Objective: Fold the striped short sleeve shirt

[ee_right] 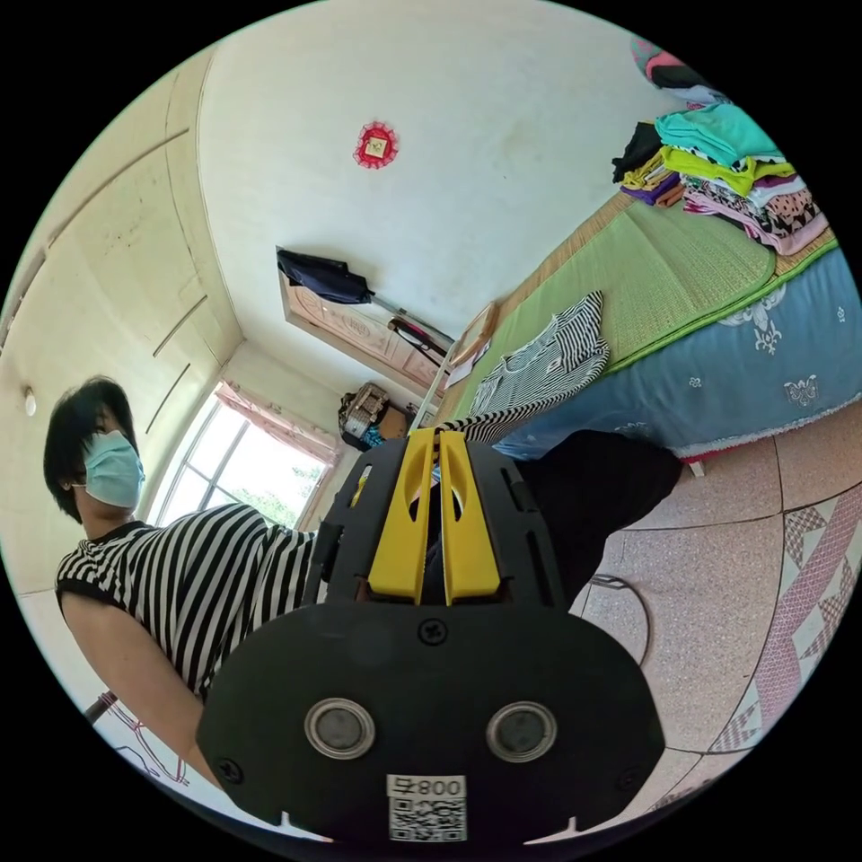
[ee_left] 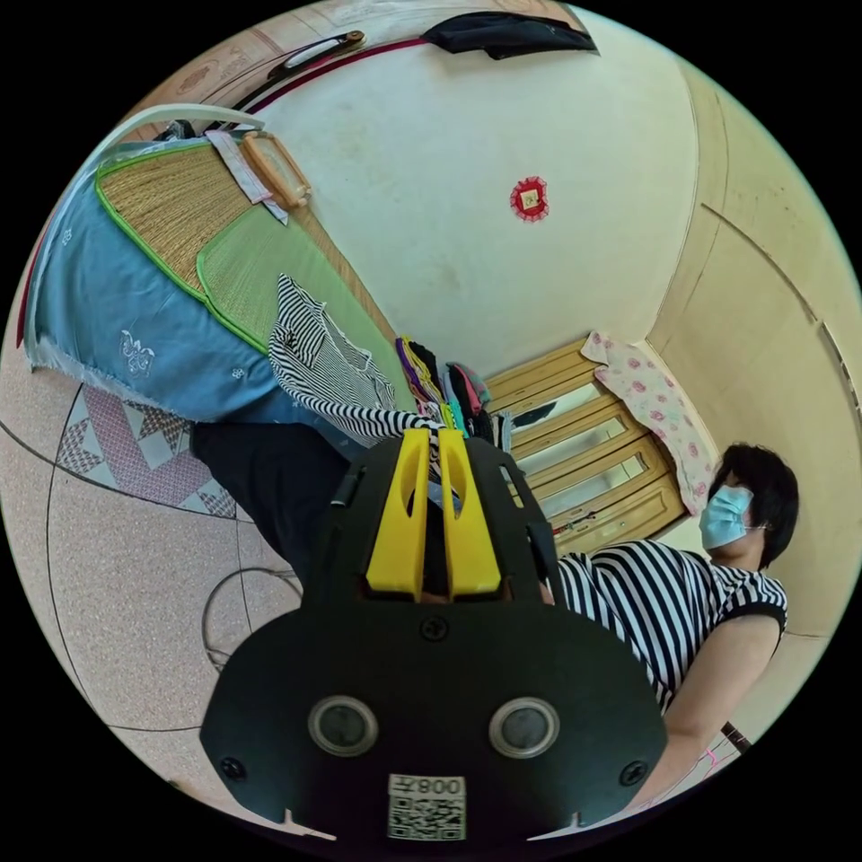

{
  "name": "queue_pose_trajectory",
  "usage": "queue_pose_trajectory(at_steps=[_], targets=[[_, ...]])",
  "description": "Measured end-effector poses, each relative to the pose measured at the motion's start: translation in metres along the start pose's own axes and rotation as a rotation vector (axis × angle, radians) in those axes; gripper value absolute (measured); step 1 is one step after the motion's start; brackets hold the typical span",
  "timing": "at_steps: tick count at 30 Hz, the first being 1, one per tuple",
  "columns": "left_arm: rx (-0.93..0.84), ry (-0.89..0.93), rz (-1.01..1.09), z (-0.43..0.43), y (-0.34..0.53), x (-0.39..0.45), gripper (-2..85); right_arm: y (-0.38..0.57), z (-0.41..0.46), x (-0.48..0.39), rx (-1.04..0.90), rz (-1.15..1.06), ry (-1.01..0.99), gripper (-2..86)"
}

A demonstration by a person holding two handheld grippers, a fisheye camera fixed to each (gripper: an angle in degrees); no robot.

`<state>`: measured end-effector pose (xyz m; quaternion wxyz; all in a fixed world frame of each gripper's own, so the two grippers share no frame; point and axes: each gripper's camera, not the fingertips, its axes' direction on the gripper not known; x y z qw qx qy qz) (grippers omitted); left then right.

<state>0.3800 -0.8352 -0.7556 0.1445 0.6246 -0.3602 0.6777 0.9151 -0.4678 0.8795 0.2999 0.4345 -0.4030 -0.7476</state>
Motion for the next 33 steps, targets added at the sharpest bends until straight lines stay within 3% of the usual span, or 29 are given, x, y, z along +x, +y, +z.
queue_pose_trajectory(at_steps=[25,33], targets=[[0.017,0.064,0.045,0.006,-0.088,0.01,1.7,-0.076,0.0,-0.031,-0.023,-0.068,0.003,0.6],[0.038,0.082,0.008,0.038,-0.146,-0.009,1.7,-0.13,0.026,-0.007,-0.02,-0.044,0.011,0.5]])
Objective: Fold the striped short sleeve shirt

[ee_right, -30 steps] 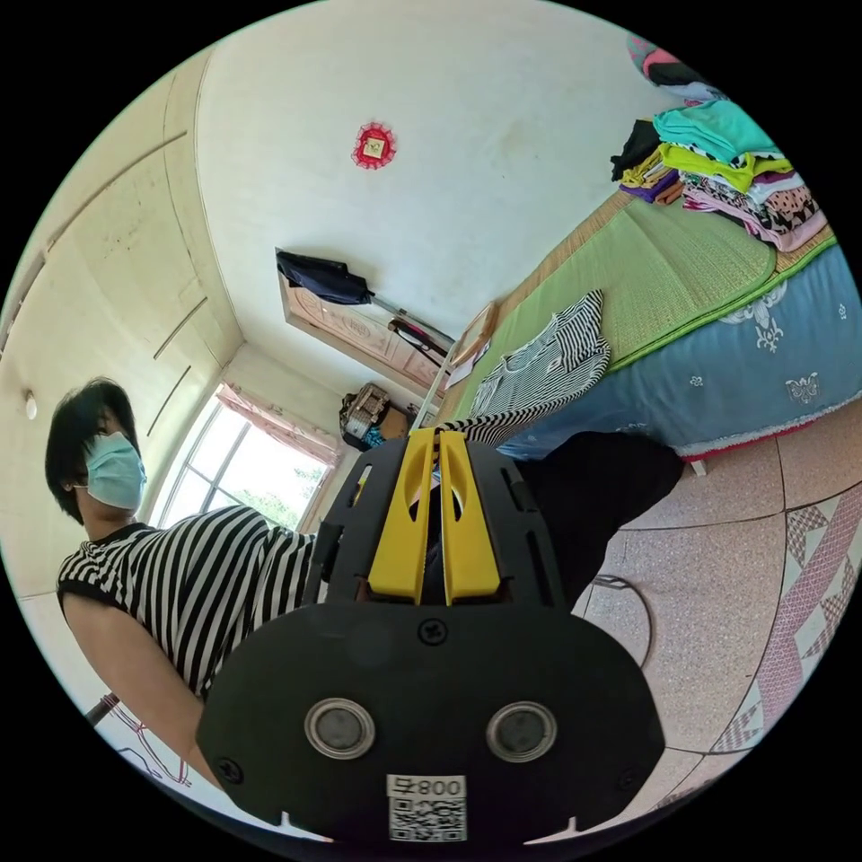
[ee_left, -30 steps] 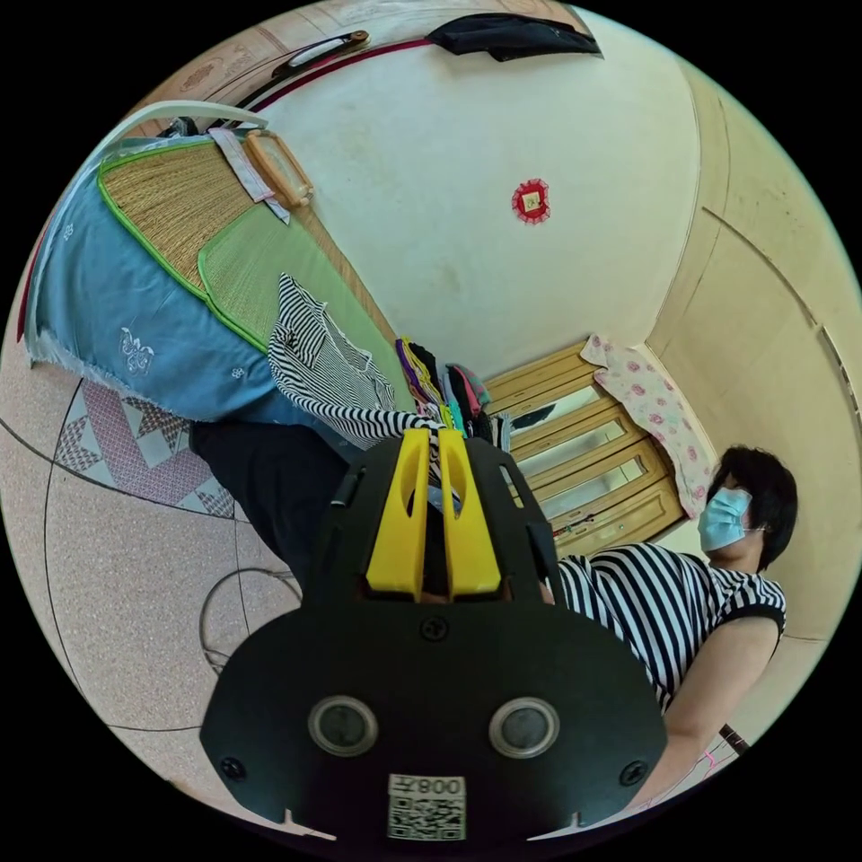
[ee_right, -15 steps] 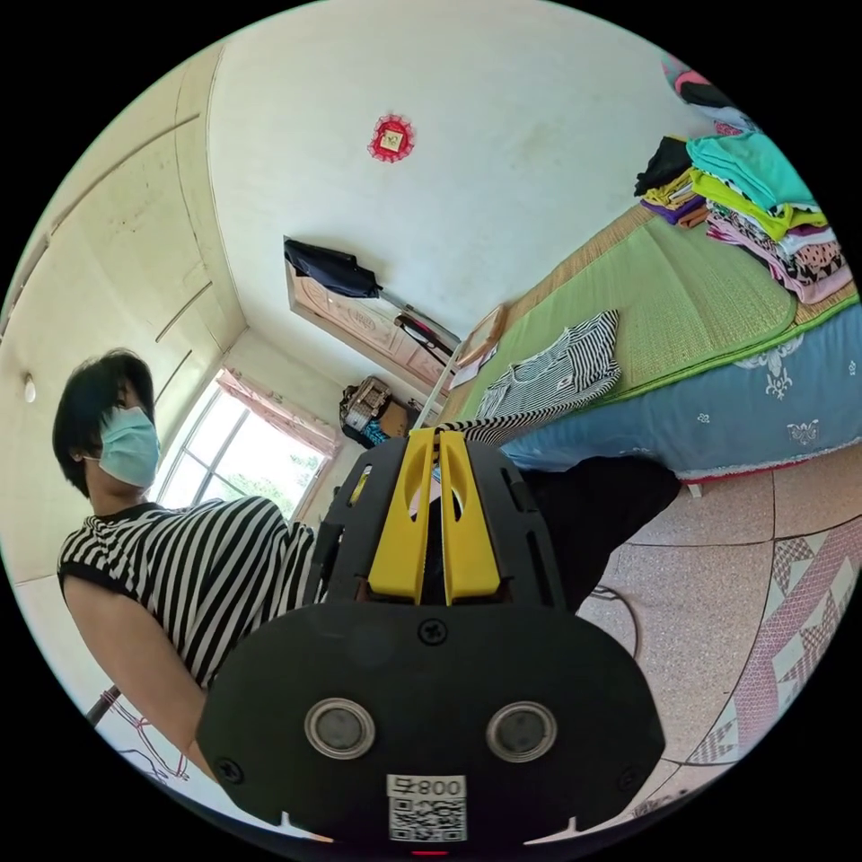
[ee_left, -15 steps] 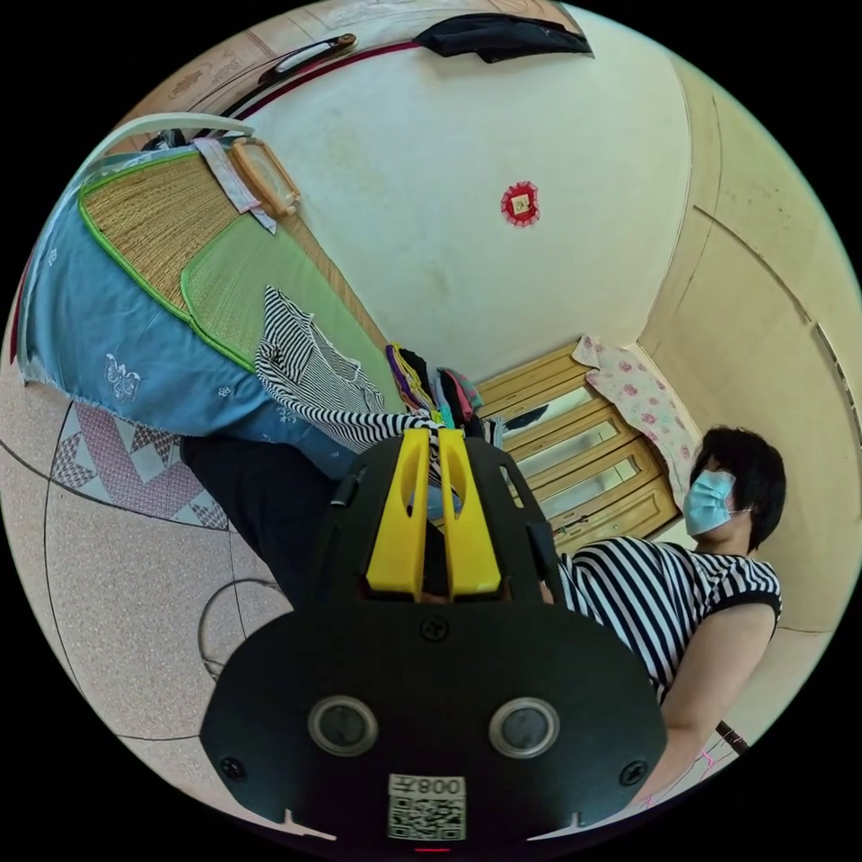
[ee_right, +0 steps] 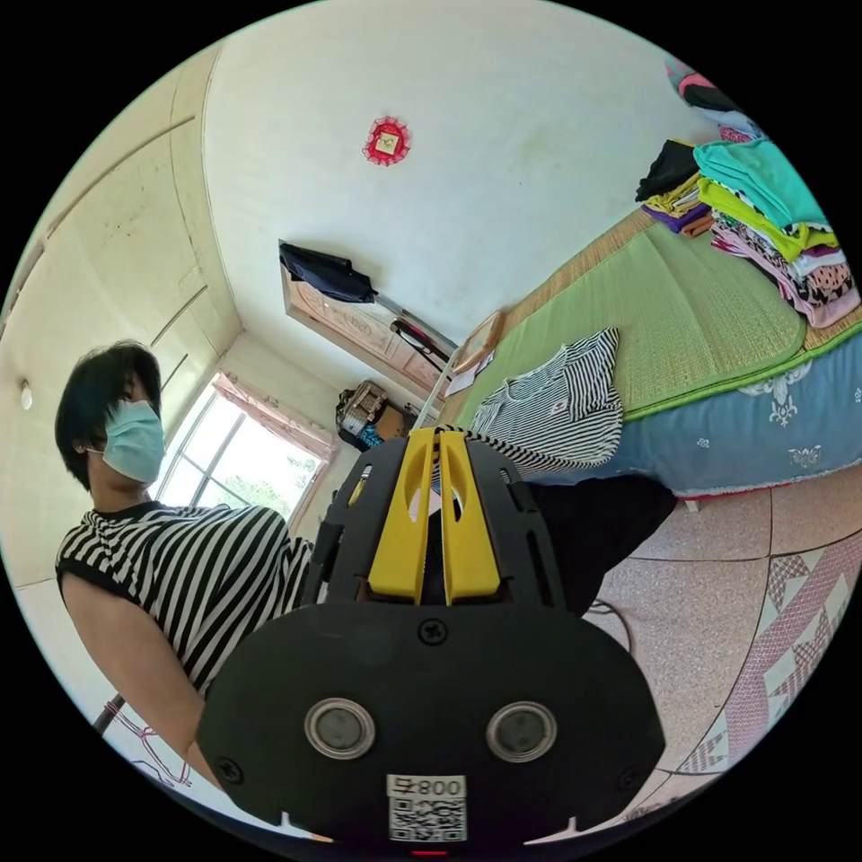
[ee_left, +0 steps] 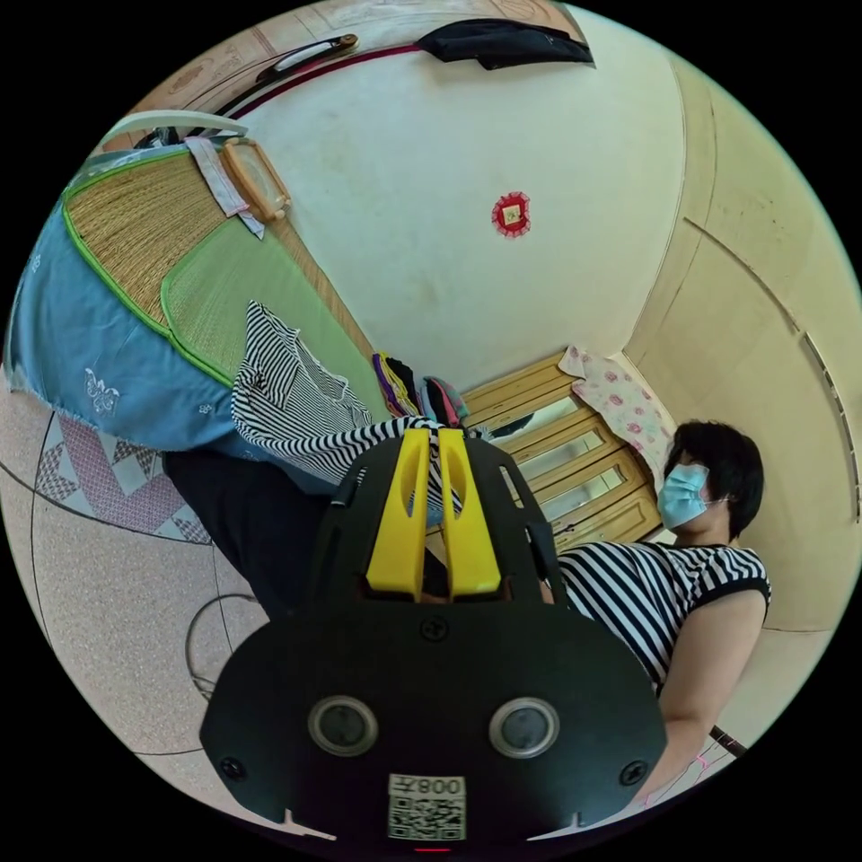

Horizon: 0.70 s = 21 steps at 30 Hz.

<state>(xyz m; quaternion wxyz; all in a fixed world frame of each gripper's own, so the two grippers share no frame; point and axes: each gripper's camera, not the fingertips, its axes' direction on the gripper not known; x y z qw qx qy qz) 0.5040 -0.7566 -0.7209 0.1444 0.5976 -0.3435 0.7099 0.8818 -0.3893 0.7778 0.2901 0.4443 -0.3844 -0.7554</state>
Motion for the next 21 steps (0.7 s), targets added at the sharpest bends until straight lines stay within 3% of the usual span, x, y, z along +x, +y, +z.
queue_pose_trajectory(at_steps=[21], targets=[[-0.027,-0.046,-0.009,0.149,-0.253,-0.063,1.7,-0.249,0.111,0.109,-0.048,0.068,0.07,0.6]])
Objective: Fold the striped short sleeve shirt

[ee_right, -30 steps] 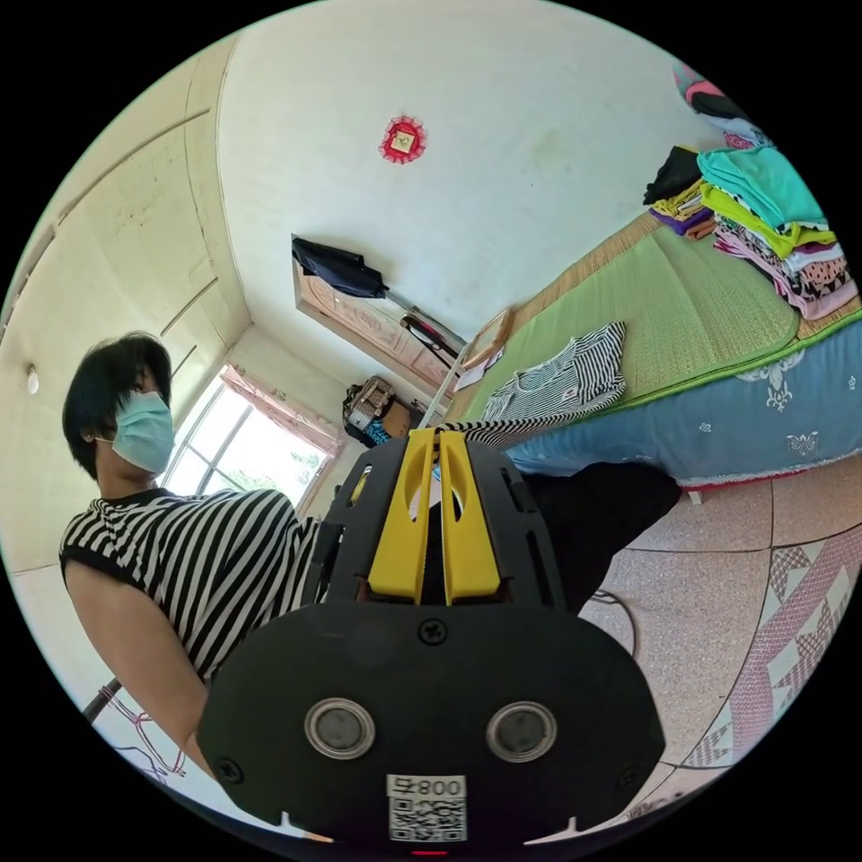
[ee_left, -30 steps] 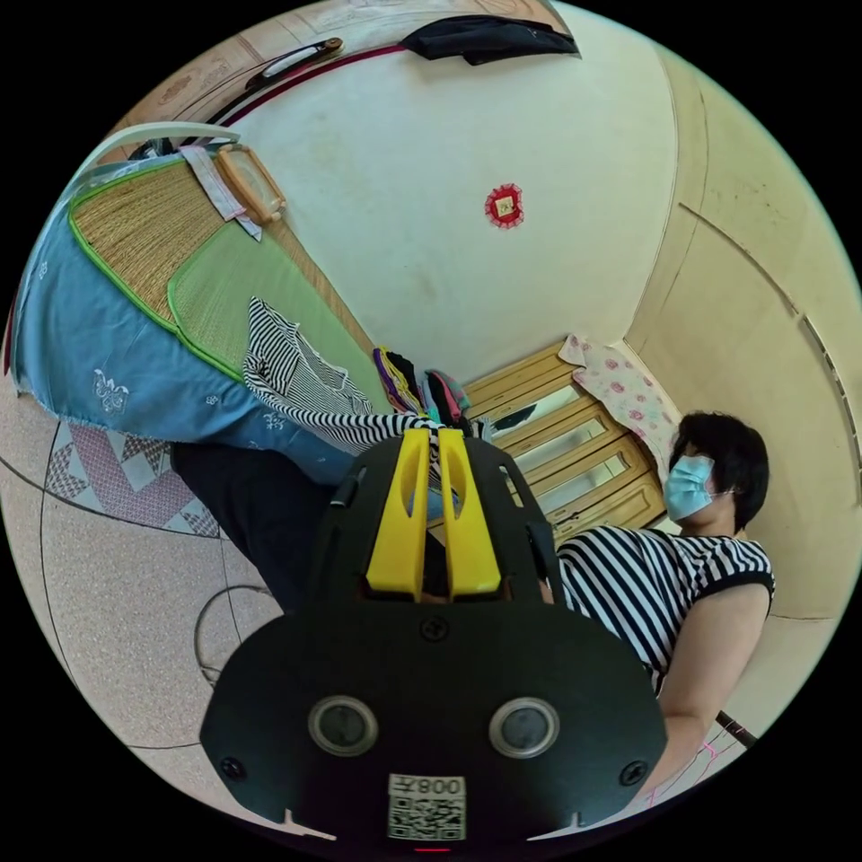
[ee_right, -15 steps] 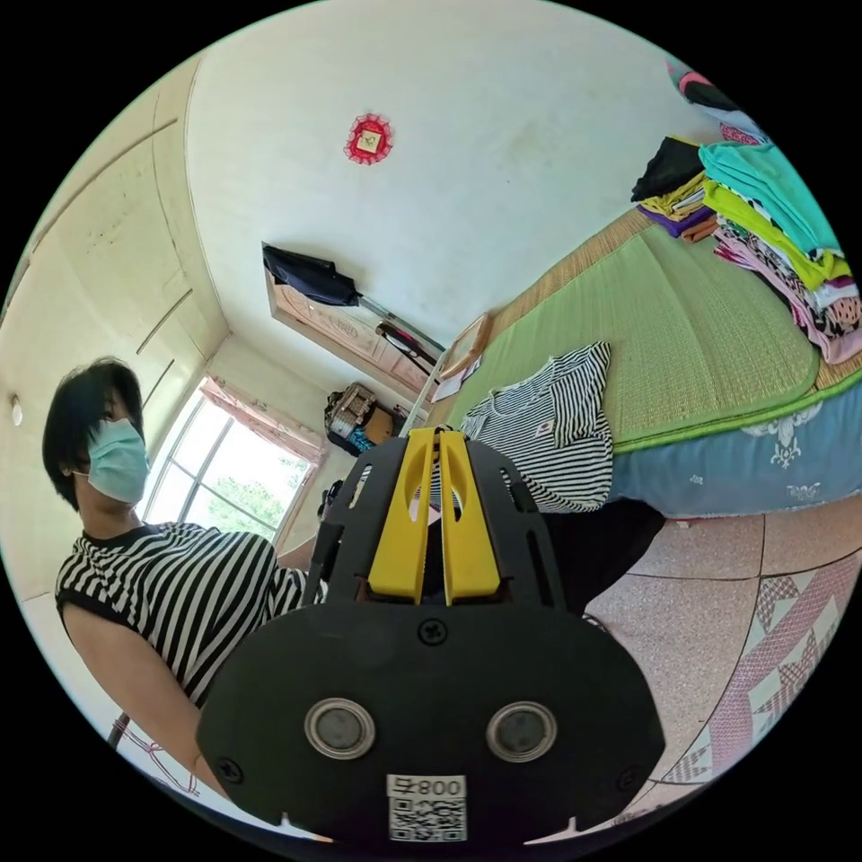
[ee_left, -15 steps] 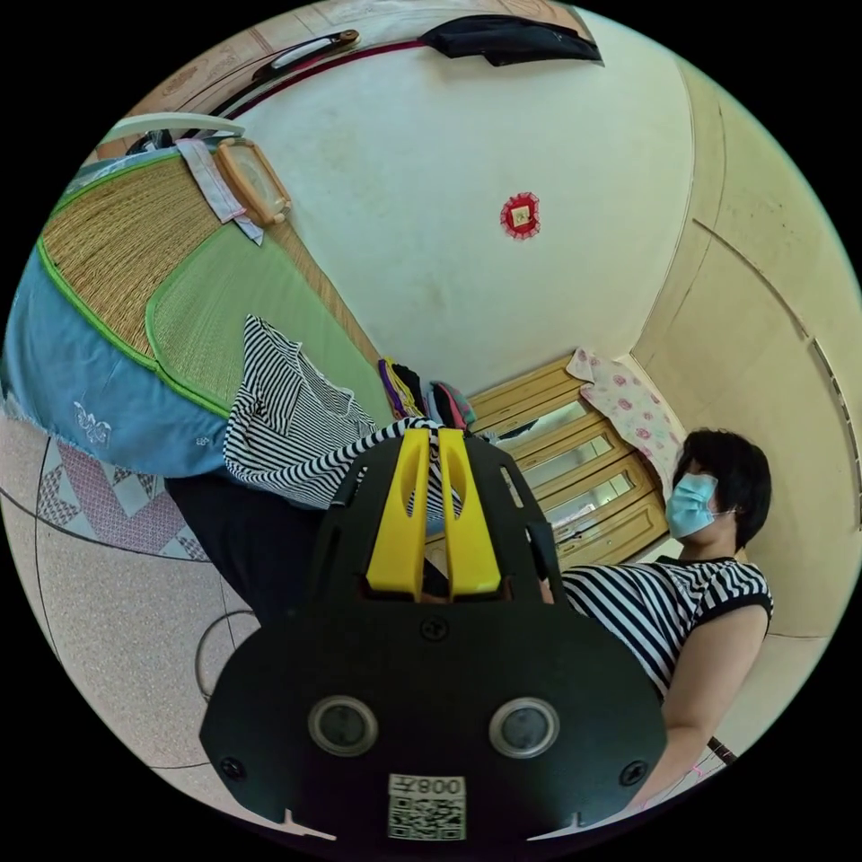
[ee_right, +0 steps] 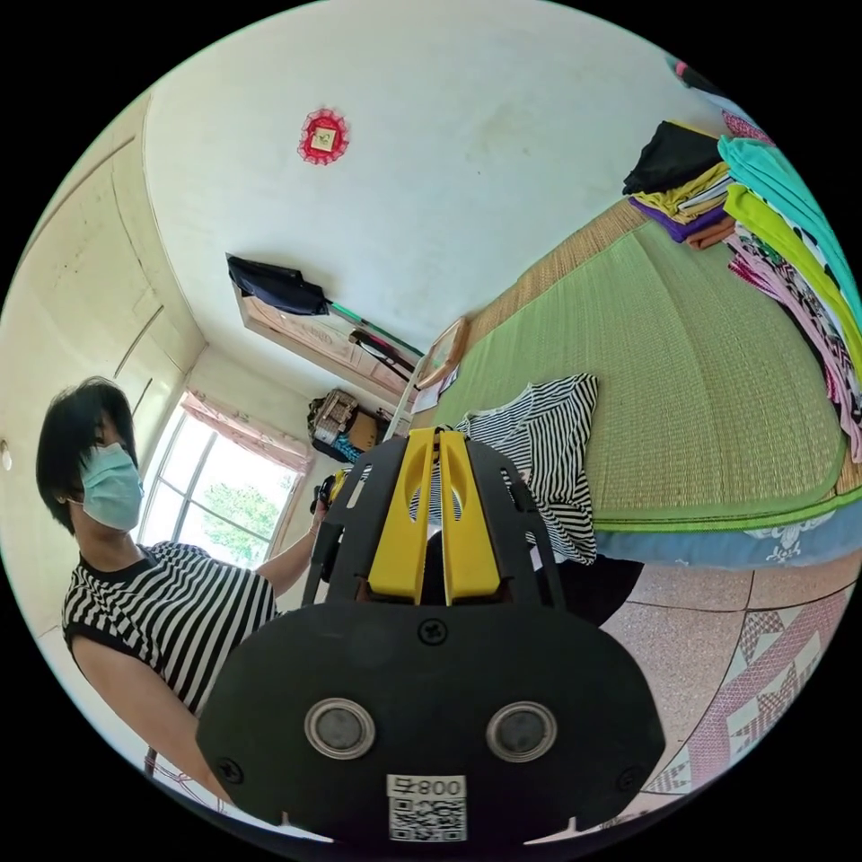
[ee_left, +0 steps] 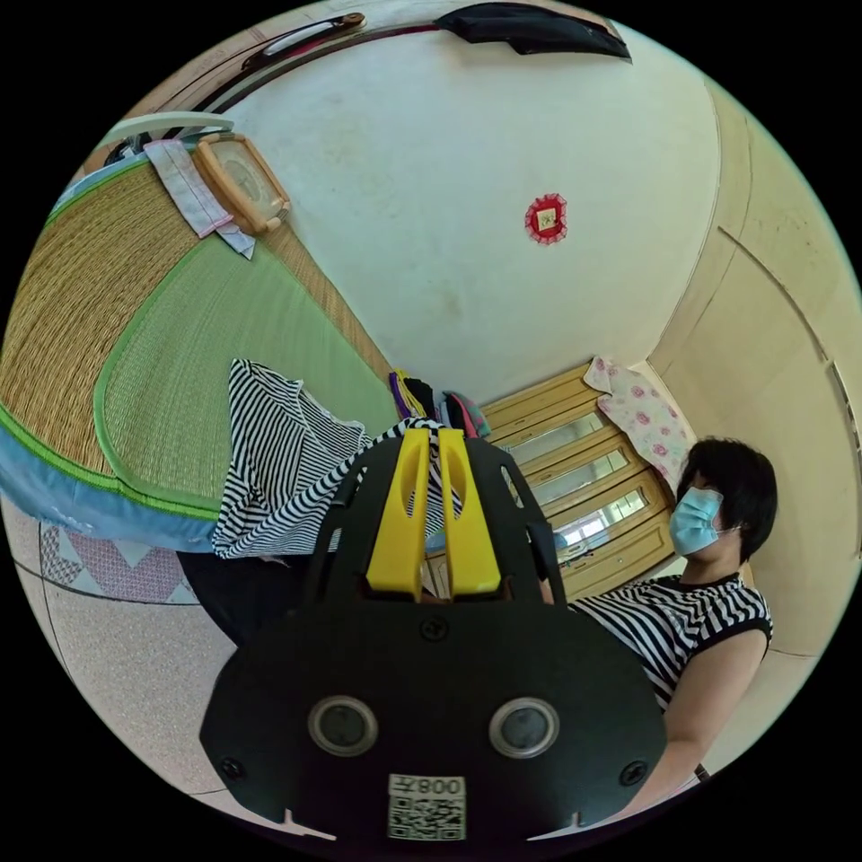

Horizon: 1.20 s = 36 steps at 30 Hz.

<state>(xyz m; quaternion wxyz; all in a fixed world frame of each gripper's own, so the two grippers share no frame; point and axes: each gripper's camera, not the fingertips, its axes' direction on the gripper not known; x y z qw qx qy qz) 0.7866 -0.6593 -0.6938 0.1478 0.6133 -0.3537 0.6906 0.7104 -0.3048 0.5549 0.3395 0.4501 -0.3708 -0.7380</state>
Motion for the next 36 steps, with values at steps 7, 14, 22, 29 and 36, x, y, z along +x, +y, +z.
queue_pose_trajectory(at_steps=[7,14,22,29,36], targets=[[-0.011,-0.024,-0.027,0.054,-0.08,-0.029,1.7,-0.076,0.042,0.041,-0.008,0.046,0.016,0.6],[-0.015,-0.082,-0.096,0.103,-0.147,-0.067,1.7,-0.159,0.099,0.103,-0.053,0.147,0.038,0.6],[-0.034,-0.152,-0.211,0.173,-0.224,-0.124,1.8,-0.242,0.165,0.182,-0.145,0.302,0.082,0.7],[-0.05,-0.212,-0.267,0.216,-0.273,-0.157,1.9,-0.291,0.204,0.232,-0.17,0.375,0.077,0.7],[-0.049,-0.238,-0.292,0.251,-0.311,-0.175,1.9,-0.326,0.23,0.257,-0.183,0.389,0.063,0.7]])
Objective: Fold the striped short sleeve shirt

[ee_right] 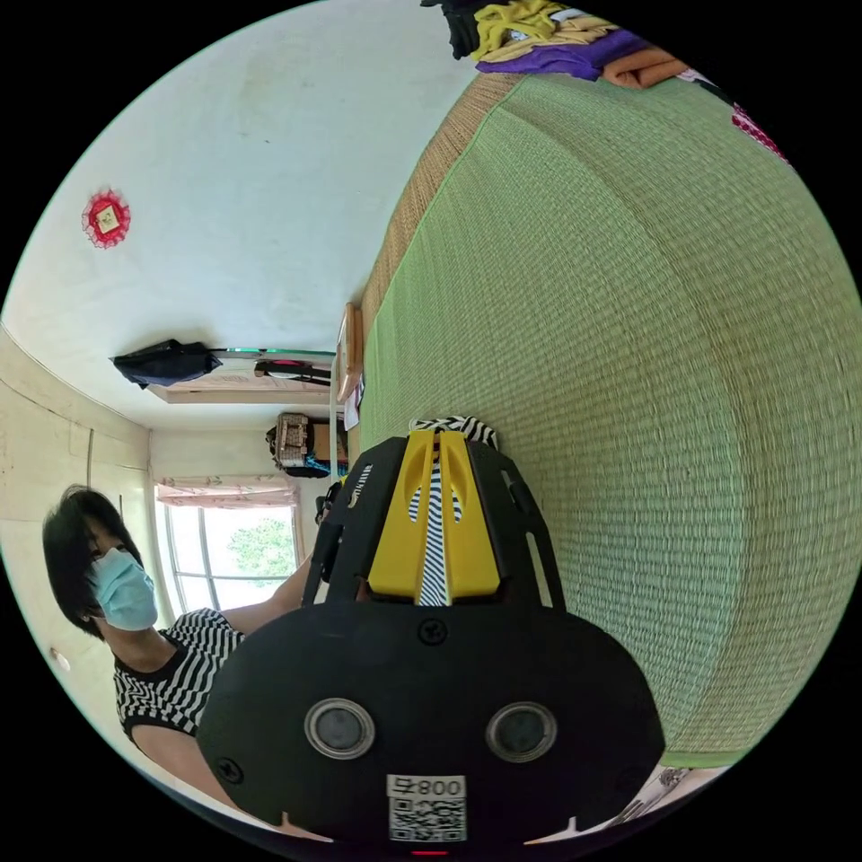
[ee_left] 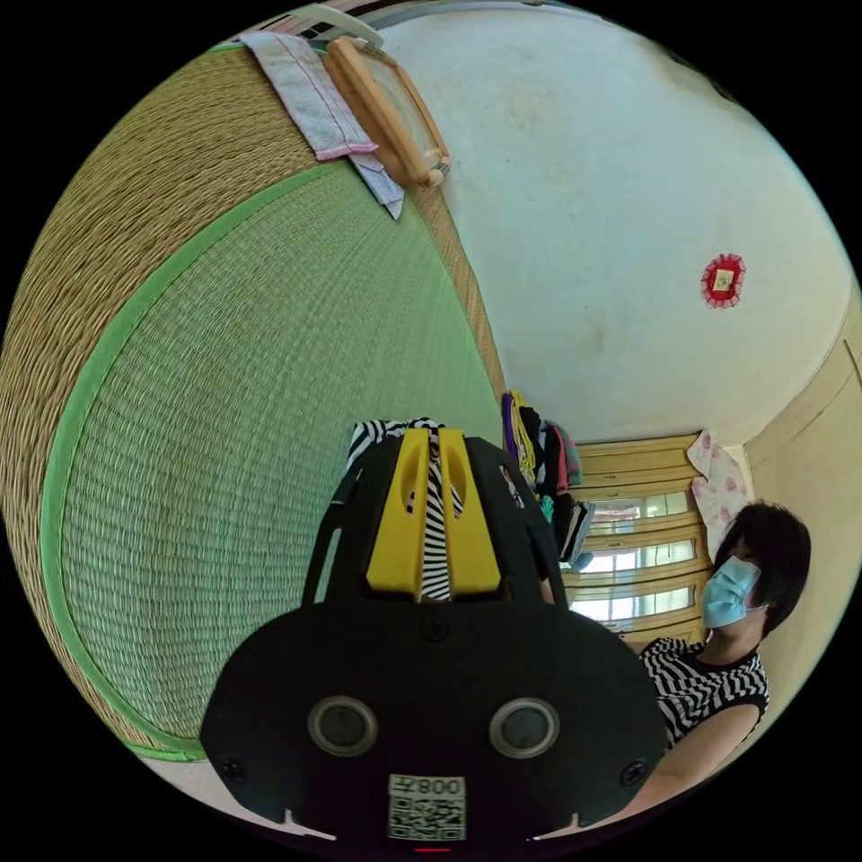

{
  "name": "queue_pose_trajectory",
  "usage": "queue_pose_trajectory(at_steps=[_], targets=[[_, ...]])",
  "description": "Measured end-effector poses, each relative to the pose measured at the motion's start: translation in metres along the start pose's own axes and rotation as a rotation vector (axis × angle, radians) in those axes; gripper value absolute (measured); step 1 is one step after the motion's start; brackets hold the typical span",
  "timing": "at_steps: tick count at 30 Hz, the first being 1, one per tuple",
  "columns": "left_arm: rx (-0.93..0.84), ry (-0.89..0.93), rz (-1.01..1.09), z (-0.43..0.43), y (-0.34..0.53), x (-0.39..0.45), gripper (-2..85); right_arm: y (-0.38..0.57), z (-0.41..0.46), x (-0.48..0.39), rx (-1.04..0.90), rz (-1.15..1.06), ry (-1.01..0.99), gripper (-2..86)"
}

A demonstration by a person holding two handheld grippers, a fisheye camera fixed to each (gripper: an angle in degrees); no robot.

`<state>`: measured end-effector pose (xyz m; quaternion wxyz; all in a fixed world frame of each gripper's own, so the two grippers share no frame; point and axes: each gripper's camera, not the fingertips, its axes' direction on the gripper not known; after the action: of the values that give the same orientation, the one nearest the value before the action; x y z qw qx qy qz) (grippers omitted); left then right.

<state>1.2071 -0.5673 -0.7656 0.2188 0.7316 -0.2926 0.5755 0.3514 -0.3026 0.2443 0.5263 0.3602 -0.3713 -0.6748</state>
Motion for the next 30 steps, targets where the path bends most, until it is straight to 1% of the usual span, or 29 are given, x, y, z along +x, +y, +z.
queue_pose_trajectory(at_steps=[3,7,13,17,25,30], targets=[[0.024,0.043,0.007,0.009,-0.014,0.007,1.9,-0.017,0.006,-0.005,0.0,-0.016,-0.004,0.6],[0.008,0.005,0.001,0.023,-0.033,0.014,2.0,-0.037,0.016,-0.004,-0.017,-0.014,0.015,0.6],[0.031,0.008,-0.021,0.041,-0.054,0.022,2.0,-0.057,0.028,0.001,-0.007,0.014,-0.008,0.6],[0.022,-0.026,-0.054,0.053,-0.066,0.027,2.2,-0.071,0.038,0.005,-0.032,0.048,0.001,0.7],[0.044,0.003,-0.083,0.066,-0.084,0.049,2.6,-0.081,0.049,0.006,-0.019,0.078,-0.035,1.0],[0.068,0.007,-0.089,0.064,-0.092,0.068,2.6,-0.077,0.047,0.001,0.024,0.086,-0.042,1.2]])
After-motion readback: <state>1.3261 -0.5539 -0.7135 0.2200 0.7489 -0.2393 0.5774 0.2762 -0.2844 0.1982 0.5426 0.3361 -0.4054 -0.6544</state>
